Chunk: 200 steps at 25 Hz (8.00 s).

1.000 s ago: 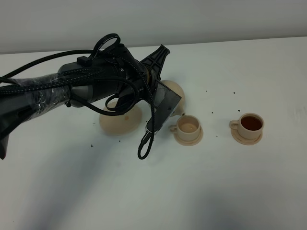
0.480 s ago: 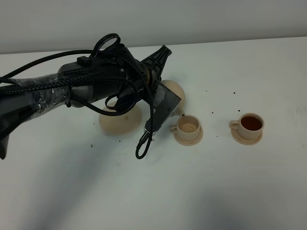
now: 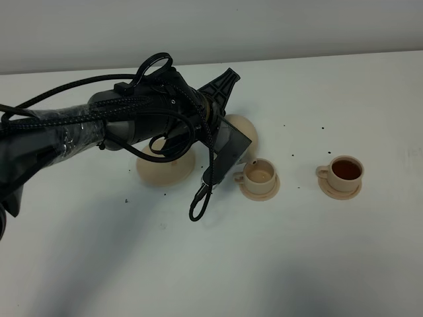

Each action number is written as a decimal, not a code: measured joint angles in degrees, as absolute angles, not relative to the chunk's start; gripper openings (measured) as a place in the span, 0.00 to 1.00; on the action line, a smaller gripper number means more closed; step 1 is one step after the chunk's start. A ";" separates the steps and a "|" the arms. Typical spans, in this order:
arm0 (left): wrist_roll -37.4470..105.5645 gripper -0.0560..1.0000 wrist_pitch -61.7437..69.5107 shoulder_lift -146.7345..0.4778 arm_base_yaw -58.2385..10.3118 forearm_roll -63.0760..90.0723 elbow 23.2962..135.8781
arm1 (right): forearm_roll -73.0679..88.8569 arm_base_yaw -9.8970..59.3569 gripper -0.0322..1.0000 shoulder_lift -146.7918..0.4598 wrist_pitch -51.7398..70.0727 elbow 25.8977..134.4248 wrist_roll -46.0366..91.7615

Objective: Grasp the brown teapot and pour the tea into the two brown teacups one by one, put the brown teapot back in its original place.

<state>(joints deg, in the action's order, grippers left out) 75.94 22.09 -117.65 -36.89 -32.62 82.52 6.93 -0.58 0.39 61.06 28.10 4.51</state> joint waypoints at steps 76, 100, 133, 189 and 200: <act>82.08 0.19 11.75 -118.62 -38.04 -45.90 82.52 | 6.93 -0.58 0.36 0.39 61.06 28.10 4.51; 89.22 0.19 9.71 -118.62 -38.16 -45.85 82.52 | 6.93 -0.58 0.36 0.39 61.06 28.10 4.51; 93.52 0.19 9.52 -118.62 -39.13 -45.90 82.52 | 6.93 -0.58 0.36 0.39 61.06 28.10 4.51; 94.03 0.19 10.79 -117.24 -39.19 -45.74 82.52 | 6.93 -0.58 0.36 0.39 61.06 28.10 4.51; 94.03 0.19 12.31 -117.24 -39.19 -40.97 82.52 | 6.93 -0.58 0.36 0.39 61.06 28.10 4.51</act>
